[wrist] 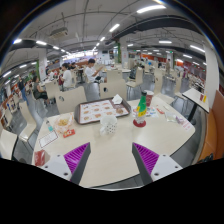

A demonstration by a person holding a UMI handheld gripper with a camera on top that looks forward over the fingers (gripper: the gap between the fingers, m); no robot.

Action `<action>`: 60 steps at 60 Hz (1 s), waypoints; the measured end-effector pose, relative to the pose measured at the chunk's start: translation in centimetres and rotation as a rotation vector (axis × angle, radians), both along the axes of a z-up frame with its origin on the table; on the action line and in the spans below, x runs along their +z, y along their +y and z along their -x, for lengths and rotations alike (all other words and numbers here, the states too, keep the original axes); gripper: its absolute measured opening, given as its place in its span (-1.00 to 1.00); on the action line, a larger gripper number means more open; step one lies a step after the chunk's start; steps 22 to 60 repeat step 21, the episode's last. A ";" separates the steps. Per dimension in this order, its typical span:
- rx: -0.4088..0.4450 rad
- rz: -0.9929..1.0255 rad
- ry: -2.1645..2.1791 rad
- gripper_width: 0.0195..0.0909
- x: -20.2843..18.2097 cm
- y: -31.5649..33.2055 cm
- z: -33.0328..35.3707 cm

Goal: Pour water

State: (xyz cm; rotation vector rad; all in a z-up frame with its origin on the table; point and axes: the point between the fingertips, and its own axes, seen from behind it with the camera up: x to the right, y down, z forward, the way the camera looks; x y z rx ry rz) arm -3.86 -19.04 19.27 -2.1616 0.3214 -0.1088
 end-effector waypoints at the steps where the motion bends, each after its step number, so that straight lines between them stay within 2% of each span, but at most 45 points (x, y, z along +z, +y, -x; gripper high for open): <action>1: 0.005 -0.003 -0.003 0.85 0.2 0.0 -0.1; 21: 0.072 -0.069 0.046 0.83 0.9 0.1 -7.9; 60: 0.072 -0.069 0.046 0.83 0.9 0.1 -7.9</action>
